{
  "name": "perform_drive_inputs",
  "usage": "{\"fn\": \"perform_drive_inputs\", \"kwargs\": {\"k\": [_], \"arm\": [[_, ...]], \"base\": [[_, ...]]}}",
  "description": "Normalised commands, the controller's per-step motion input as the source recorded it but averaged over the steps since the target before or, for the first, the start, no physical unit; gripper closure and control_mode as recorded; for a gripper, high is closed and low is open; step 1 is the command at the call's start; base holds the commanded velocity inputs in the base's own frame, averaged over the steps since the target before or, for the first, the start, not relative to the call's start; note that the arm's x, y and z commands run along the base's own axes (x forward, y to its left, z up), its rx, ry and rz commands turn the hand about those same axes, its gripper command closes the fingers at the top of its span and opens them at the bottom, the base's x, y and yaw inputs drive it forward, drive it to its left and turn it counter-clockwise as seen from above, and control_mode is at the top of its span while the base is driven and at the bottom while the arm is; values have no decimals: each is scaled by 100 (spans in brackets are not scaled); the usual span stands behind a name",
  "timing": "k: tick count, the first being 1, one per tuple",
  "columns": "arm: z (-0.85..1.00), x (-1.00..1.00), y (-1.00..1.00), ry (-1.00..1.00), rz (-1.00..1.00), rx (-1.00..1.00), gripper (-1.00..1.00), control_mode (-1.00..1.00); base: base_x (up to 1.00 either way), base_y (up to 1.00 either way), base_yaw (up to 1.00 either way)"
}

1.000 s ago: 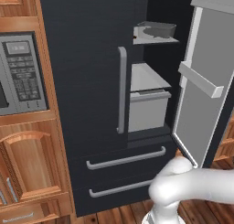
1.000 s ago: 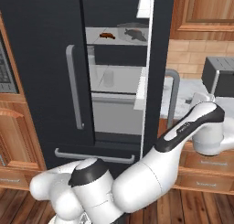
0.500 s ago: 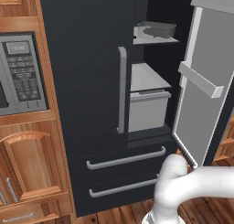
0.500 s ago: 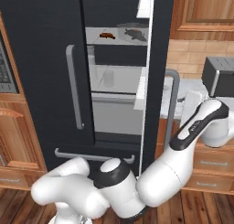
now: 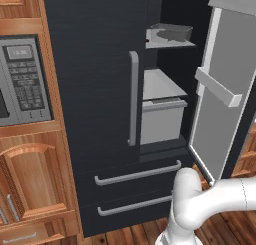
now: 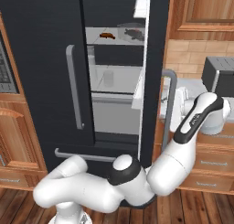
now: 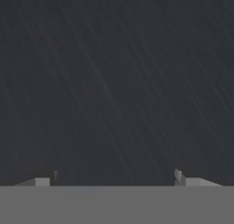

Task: Place the tupperware on the top shelf of the fridge. Make space for the tupperware among the existing items by rearranging them on the shelves if needed. Close the fridge door when finished.

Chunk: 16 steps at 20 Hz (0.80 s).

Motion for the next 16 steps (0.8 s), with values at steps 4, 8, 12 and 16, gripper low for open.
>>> {"fn": "perform_drive_inputs", "kwargs": {"k": [4, 8, 12, 16], "arm": [[-5, -25, 100, -19, 33, 0, -100, -100], [-3, -33, 100, -30, 28, -4, -100, -100], [8, -2, 100, -33, 7, -5, -100, -100], [29, 9, 94, -29, -9, -8, -100, -100]], "base": [[0, 0, 0], [0, 0, 0], [0, 0, 0], [0, 0, 0]]}}
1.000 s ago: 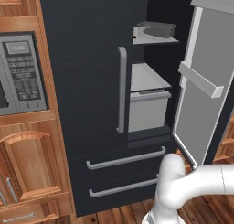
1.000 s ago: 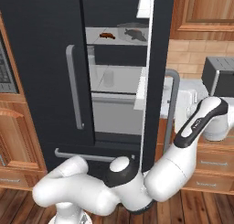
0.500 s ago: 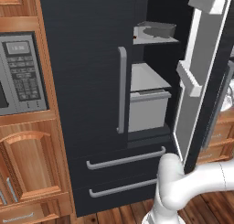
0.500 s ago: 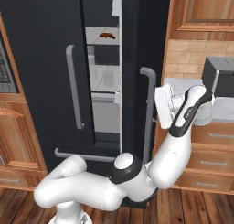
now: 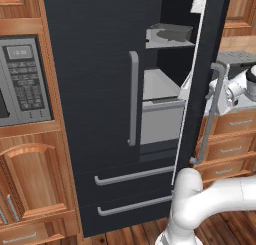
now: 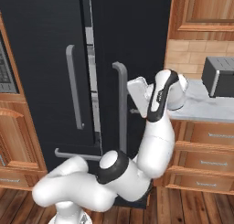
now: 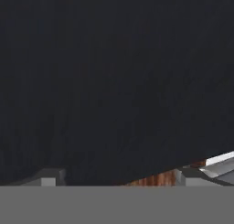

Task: Place the tupperware on the top shelf of the fridge. Make space for the tupperware among the existing items by rearranging them on the shelves if needed. Close the fridge door when finished.

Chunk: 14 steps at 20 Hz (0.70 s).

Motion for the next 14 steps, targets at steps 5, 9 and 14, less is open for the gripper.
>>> {"fn": "perform_drive_inputs", "kwargs": {"k": [5, 9, 14], "arm": [[25, 33, 47, -21, -34, -11, -100, -100], [18, 31, 9, -22, -61, -15, -100, -100], [29, 64, 0, -23, -51, -6, -100, -100]], "base": [[0, 0, 0], [0, 0, 0], [0, 0, 0]]}}
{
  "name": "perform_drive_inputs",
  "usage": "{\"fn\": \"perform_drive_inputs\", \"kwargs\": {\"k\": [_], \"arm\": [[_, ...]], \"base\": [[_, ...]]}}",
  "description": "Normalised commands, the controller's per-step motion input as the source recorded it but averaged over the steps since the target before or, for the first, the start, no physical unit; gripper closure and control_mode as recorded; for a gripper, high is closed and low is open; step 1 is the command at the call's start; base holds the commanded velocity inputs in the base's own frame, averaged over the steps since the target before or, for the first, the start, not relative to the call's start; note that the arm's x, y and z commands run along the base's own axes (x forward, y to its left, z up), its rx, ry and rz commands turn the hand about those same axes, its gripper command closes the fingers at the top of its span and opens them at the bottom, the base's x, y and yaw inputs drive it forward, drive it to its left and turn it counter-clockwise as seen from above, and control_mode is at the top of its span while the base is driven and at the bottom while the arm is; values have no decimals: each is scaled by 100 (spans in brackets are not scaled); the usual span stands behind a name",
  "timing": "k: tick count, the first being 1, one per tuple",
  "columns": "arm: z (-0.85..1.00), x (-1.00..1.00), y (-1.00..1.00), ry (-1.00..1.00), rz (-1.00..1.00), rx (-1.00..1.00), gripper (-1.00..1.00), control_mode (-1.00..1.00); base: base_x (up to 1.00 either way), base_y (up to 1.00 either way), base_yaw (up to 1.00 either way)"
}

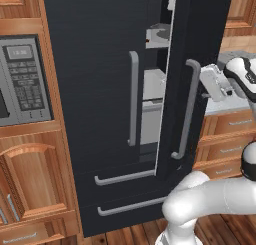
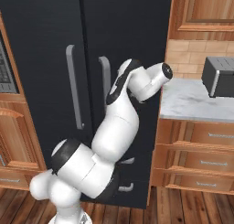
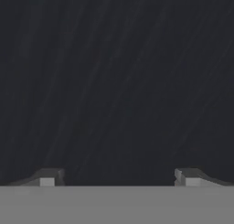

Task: Place the tupperware on the top shelf of the fridge. Make space for the tupperware among the existing items by rearranging them on the shelves if needed. Close the fridge door when finished.

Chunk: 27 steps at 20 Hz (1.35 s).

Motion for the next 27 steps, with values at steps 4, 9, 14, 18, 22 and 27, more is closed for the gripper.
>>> {"fn": "perform_drive_inputs", "kwargs": {"k": [4, 9, 14, 18, 22, 27], "arm": [[31, 100, 0, -24, -30, 0, -100, -100], [0, 100, 2, -30, -28, 0, -100, -100], [3, 100, 14, -20, -24, 2, -100, -100], [28, 100, 1, 1, -7, 11, -100, -100], [1, 98, 17, 0, -10, 5, -100, -100], [-47, 54, 81, -19, -34, -8, -100, -100]], "base": [[0, 0, 0], [0, 0, 0], [0, 0, 0], [0, 0, 0], [0, 0, 0], [0, 0, 0]]}}
